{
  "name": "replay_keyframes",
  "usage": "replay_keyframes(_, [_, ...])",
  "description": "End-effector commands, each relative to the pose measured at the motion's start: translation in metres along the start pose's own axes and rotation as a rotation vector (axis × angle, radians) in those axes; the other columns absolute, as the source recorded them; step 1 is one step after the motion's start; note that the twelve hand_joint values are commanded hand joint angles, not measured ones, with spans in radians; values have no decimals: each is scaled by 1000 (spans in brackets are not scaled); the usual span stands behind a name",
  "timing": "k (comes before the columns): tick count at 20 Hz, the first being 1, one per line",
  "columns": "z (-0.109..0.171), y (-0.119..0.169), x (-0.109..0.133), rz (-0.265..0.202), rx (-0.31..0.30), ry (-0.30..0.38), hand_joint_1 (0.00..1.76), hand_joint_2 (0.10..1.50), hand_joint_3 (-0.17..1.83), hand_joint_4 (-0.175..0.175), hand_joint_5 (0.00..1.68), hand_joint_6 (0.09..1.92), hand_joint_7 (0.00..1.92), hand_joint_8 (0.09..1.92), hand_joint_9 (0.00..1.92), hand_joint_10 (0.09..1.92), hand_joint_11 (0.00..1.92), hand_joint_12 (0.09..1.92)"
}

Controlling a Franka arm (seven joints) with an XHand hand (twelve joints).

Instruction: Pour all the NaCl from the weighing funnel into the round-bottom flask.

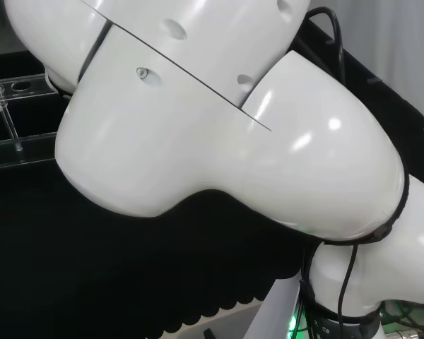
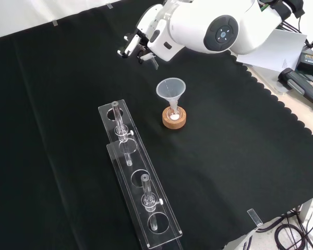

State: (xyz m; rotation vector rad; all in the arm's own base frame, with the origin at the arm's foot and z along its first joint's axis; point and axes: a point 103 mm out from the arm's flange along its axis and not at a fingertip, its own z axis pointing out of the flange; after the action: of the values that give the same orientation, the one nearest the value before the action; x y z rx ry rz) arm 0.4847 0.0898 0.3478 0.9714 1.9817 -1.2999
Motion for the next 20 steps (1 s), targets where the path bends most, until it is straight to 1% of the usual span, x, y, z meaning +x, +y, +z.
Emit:
replay_keyframes(1, [3, -3, -8, 16, 11, -9, 1129, 541, 827, 175, 1339, 627, 1757, 119, 1378, 93, 0, 1505])
replay_keyframes(5, [-3, 1, 9, -22, -18, 8, 1129, 541, 827, 175, 1339, 628, 1758, 118, 1379, 93, 0, 1505])
replay_keyframes(7, [-5, 3, 14, -27, -28, 18, 1129, 541, 827, 175, 1338, 629, 1758, 117, 1380, 93, 0, 1505])
replay_keyframes(15, [0, -1, 4, 2, -24, 19, 1129, 541, 828, 175, 1338, 630, 1760, 114, 1382, 91, 0, 1505])
replay_keyframes(20, [1, -3, -4, 38, -32, 28, 1129, 541, 829, 175, 1337, 631, 1760, 112, 1383, 90, 0, 1504])
